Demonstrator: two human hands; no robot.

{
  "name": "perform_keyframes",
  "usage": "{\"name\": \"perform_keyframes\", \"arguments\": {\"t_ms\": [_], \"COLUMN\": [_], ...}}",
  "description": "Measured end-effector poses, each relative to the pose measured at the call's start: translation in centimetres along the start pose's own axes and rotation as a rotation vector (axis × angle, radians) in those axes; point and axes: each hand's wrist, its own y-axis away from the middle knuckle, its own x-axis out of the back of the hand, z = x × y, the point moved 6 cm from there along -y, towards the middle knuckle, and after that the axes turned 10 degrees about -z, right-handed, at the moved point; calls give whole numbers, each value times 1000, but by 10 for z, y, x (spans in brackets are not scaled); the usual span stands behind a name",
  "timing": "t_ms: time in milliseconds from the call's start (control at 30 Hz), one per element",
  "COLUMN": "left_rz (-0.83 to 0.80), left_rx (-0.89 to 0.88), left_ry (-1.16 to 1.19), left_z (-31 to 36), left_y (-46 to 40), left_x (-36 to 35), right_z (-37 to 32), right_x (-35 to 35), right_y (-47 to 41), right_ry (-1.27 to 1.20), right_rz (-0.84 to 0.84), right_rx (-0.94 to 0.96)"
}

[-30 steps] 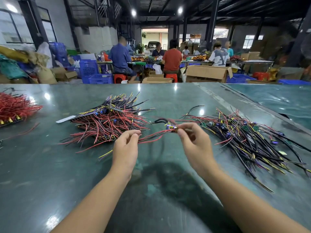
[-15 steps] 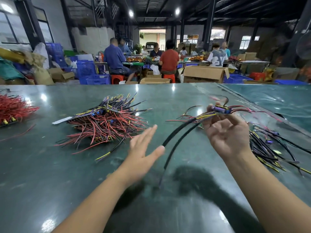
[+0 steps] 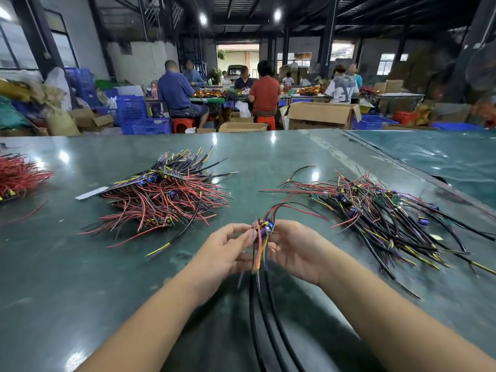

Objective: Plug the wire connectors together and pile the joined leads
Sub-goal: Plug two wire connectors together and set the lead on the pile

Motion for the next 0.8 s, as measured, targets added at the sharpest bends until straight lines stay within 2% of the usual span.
{"name": "perform_keyframes", "arguments": {"t_ms": [100, 200, 333, 500, 800], "left_rz": [15, 96, 147, 100, 210], "left_rx": [-58, -53, 4, 51, -3], "left_ry": [68, 183, 204, 242, 229], "left_z": [4, 4, 5, 3, 7], "left_y": [1, 1, 3, 4, 5], "left_x": [2, 10, 14, 11, 17], "right_z": [-1, -2, -3, -3, 2], "right_x": [5, 4, -4, -2, 2], "right_y": [-2, 1, 3, 4, 4], "right_ry": [-28, -68, 92, 234, 218], "right_rz": [86, 50, -39, 9, 31], "right_rx": [84, 122, 158, 229, 148]}}
